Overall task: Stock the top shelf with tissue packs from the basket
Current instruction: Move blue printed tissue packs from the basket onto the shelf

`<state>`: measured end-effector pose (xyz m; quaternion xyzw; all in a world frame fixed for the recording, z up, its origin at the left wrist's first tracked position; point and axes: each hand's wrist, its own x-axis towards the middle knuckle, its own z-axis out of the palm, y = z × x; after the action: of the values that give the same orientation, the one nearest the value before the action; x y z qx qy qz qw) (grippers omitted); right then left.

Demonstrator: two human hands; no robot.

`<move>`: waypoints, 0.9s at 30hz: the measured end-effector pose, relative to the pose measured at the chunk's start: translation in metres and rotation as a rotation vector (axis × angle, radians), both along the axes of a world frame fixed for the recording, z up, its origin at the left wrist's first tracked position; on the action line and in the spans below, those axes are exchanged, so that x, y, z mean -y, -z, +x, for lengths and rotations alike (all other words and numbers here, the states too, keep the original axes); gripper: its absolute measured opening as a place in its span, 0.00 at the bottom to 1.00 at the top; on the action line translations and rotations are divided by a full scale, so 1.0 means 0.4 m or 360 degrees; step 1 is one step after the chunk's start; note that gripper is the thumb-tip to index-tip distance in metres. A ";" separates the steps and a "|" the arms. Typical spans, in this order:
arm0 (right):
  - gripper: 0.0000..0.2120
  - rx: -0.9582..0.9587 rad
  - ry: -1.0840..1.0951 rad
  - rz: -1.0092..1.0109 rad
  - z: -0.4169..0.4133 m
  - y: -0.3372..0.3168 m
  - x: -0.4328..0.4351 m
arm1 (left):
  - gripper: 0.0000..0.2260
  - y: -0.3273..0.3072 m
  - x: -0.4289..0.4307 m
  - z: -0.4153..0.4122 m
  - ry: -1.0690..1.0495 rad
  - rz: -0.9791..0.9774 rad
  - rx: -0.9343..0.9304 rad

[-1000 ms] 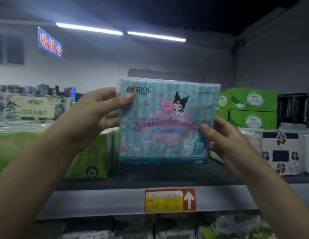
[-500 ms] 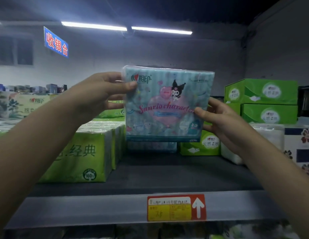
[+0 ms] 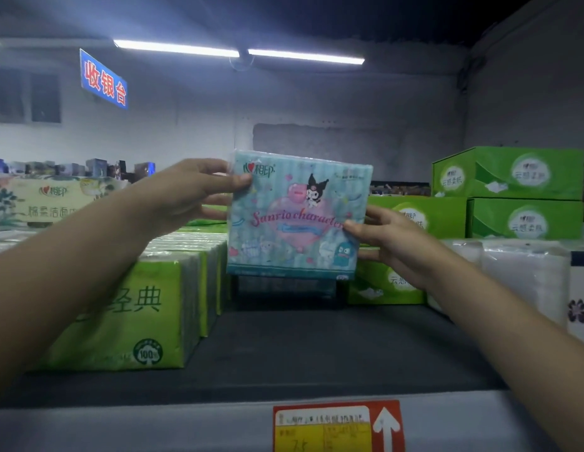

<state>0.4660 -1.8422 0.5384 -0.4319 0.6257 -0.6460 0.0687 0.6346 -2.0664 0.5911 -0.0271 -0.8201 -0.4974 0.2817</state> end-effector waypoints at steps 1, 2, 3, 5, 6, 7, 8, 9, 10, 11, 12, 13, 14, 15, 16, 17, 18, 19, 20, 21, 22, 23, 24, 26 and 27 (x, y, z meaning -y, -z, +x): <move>0.17 0.0000 0.0006 0.0000 -0.004 0.003 0.002 | 0.36 0.001 0.002 -0.002 -0.0001 0.0005 0.0000; 0.18 -0.0001 0.0024 -0.0003 -0.008 0.006 0.004 | 0.37 0.002 0.001 -0.003 -0.0002 0.0006 0.0009; 0.18 -0.0001 0.0046 -0.0008 -0.012 0.009 0.007 | 0.38 0.004 0.002 -0.004 0.0005 -0.0008 0.0026; 0.18 -0.0031 0.0090 0.0005 -0.016 0.014 0.012 | 0.33 0.009 -0.001 -0.006 0.0006 -0.0023 0.0079; 0.18 -0.0063 0.0110 0.0023 -0.018 0.019 0.015 | 0.28 0.012 -0.003 -0.007 -0.0013 -0.0017 0.0107; 0.16 -0.0099 0.0127 0.0041 -0.019 0.023 0.018 | 0.24 0.013 -0.001 -0.009 -0.0032 -0.0005 0.0131; 0.14 -0.0130 0.0139 0.0063 -0.020 0.028 0.020 | 0.22 0.015 -0.002 -0.012 -0.0056 0.0012 0.0158; 0.12 -0.0157 0.0147 0.0084 -0.020 0.033 0.023 | 0.21 0.018 -0.003 -0.014 -0.0077 0.0016 0.0187; 0.11 -0.0189 0.0157 0.0109 -0.020 0.038 0.026 | 0.19 0.020 -0.004 -0.016 -0.0092 0.0009 0.0215; 0.10 -0.0225 0.0173 0.0133 -0.019 0.043 0.029 | 0.18 0.023 -0.003 -0.018 -0.0112 0.0000 0.0237; 0.10 -0.0265 0.0192 0.0151 -0.018 0.048 0.031 | 0.17 0.026 -0.002 -0.020 -0.0137 -0.0011 0.0254; 0.10 -0.0306 0.0214 0.0155 -0.016 0.051 0.032 | 0.16 0.029 0.000 -0.022 -0.0169 -0.0018 0.0267; 0.11 -0.0348 0.0249 0.0156 -0.015 0.054 0.033 | 0.16 0.031 0.002 -0.023 -0.0203 -0.0019 0.0280; 0.11 -0.0392 0.0296 0.0159 -0.014 0.057 0.034 | 0.16 0.033 0.003 -0.022 -0.0230 -0.0022 0.0298; 0.11 -0.0432 0.0346 0.0174 -0.016 0.060 0.035 | 0.18 0.035 0.006 -0.023 -0.0252 -0.0030 0.0324; 0.11 -0.0454 0.0383 0.0200 -0.018 0.062 0.036 | 0.19 0.036 0.008 -0.024 -0.0274 -0.0048 0.0358; 0.11 -0.0469 0.0409 0.0240 -0.017 0.065 0.037 | 0.20 0.037 0.007 -0.025 -0.0297 -0.0075 0.0399; 0.12 -0.0487 0.0427 0.0282 -0.017 0.067 0.038 | 0.19 0.039 0.006 -0.026 -0.0327 -0.0096 0.0436; 0.12 -0.0514 0.0442 0.0313 -0.015 0.068 0.039 | 0.18 0.039 0.006 -0.028 -0.0358 -0.0113 0.0459; 0.13 -0.0544 0.0457 0.0330 -0.015 0.068 0.040 | 0.16 0.040 0.005 -0.029 -0.0394 -0.0127 0.0472; 0.14 -0.0576 0.0476 0.0339 -0.013 0.066 0.040 | 0.14 0.040 0.004 -0.031 -0.0427 -0.0144 0.0478; 0.15 -0.0600 0.0496 0.0337 -0.012 0.065 0.040 | 0.11 0.041 0.007 -0.034 -0.0452 -0.0156 0.0477; 0.15 -0.0617 0.0507 0.0332 -0.012 0.064 0.040 | 0.09 0.043 0.009 -0.034 -0.0473 -0.0169 0.0475; 0.17 -0.0638 0.0521 0.0334 -0.012 0.064 0.042 | 0.08 0.046 0.014 -0.037 -0.0528 -0.0222 0.0489; 0.17 -0.0647 0.0535 0.0344 -0.012 0.065 0.044 | 0.09 0.046 0.017 -0.038 -0.0549 -0.0253 0.0498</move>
<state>0.4611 -1.8596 0.5125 -0.4329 0.7548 -0.4780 -0.1204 0.6192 -2.0731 0.5726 0.1684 -0.8828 -0.3740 0.2290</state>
